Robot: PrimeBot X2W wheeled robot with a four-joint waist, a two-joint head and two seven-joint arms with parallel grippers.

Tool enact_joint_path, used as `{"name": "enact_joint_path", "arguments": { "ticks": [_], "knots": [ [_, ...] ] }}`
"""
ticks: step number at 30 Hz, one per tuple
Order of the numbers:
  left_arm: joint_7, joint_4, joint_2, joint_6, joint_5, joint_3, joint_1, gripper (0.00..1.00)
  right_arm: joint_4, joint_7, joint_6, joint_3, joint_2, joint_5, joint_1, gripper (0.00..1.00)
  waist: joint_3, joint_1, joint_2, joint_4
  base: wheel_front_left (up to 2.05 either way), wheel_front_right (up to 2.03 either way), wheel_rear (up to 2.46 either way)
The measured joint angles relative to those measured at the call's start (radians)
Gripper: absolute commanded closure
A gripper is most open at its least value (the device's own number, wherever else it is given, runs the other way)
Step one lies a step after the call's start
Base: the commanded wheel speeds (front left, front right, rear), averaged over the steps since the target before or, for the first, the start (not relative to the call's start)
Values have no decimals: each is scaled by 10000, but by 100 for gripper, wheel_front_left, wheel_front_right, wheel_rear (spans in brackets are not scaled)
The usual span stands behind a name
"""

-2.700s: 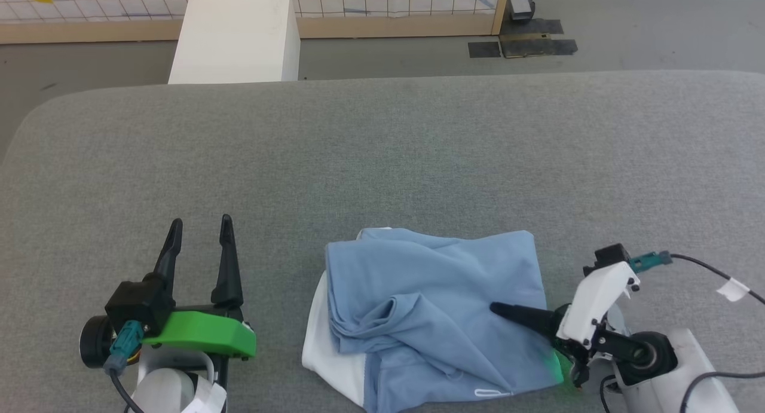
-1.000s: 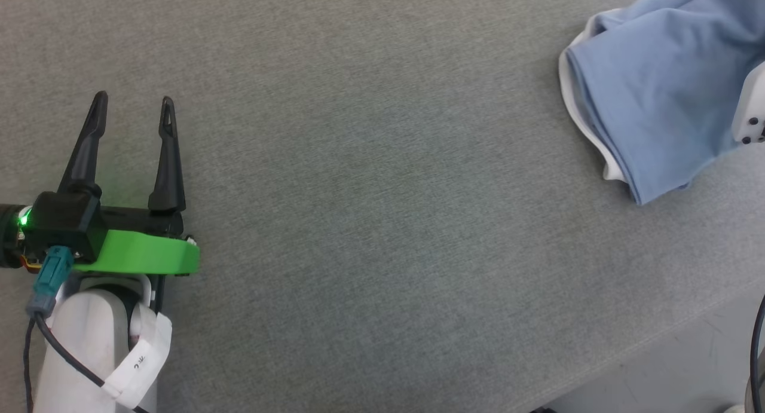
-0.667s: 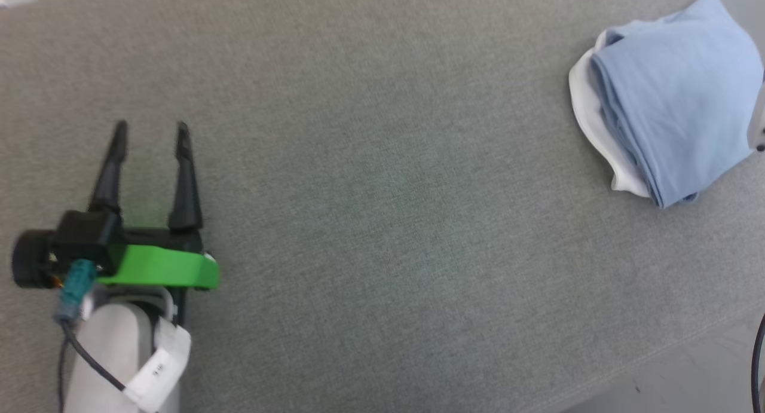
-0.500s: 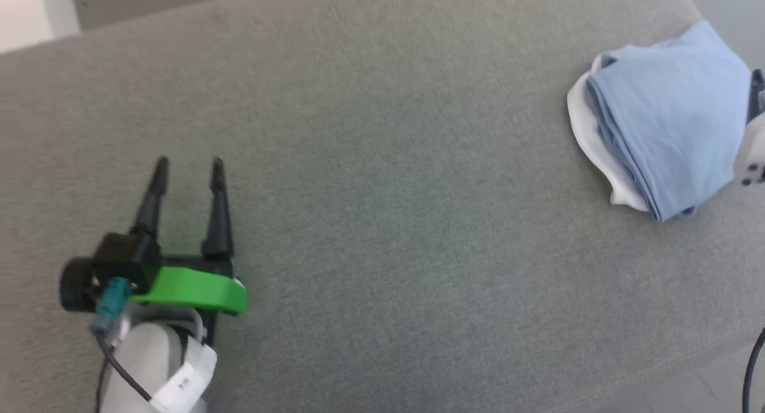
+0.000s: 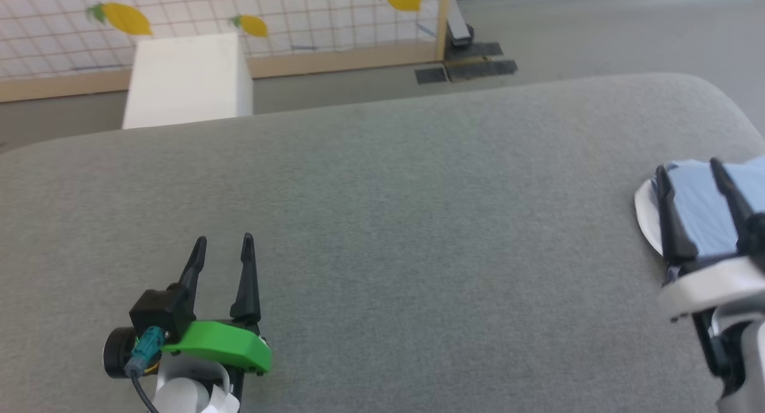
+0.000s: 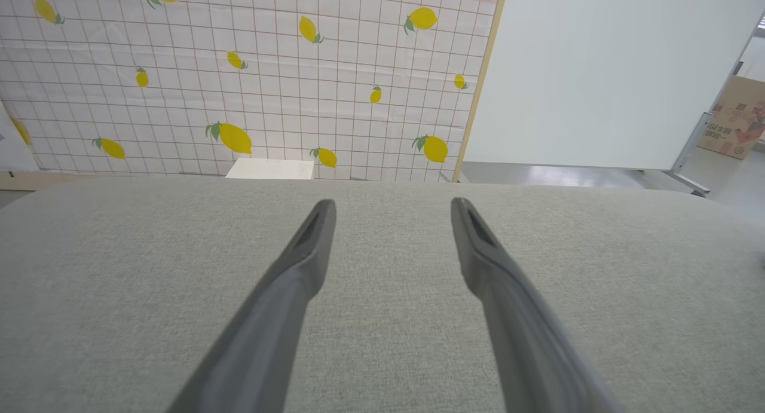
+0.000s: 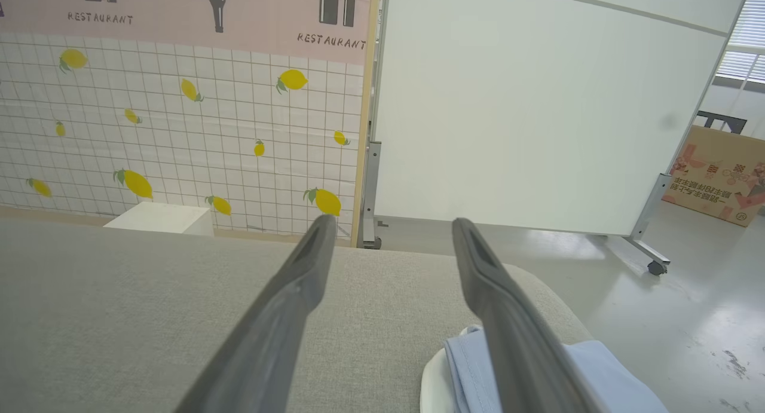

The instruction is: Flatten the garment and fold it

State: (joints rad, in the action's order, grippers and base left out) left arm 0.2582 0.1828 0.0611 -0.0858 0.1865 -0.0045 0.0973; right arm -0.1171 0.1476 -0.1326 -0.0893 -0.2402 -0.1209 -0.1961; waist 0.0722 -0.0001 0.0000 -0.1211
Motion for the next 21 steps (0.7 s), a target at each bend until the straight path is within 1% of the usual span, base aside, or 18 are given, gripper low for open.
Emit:
{"name": "enact_joint_path", "arguments": {
  "ticks": [4,11,17,21],
  "knots": [
    [0,81,-19,-2,13,-94,-134,0,581,36,0,27,374,69,904,0,-319,0,0,407,0,0,0],
    [0,180,-44,-8,196,-257,-305,0,886,127,0,-178,918,167,1811,0,-706,0,0,952,0,0,0],
    [0,198,-56,50,357,-462,-420,0,997,201,0,-336,1442,341,2420,0,-887,0,0,1243,0,0,0],
    [0,238,-58,100,454,-593,-458,0,1016,199,0,-341,1599,372,2568,0,-887,0,0,1270,0,0,0]
  ]
}}
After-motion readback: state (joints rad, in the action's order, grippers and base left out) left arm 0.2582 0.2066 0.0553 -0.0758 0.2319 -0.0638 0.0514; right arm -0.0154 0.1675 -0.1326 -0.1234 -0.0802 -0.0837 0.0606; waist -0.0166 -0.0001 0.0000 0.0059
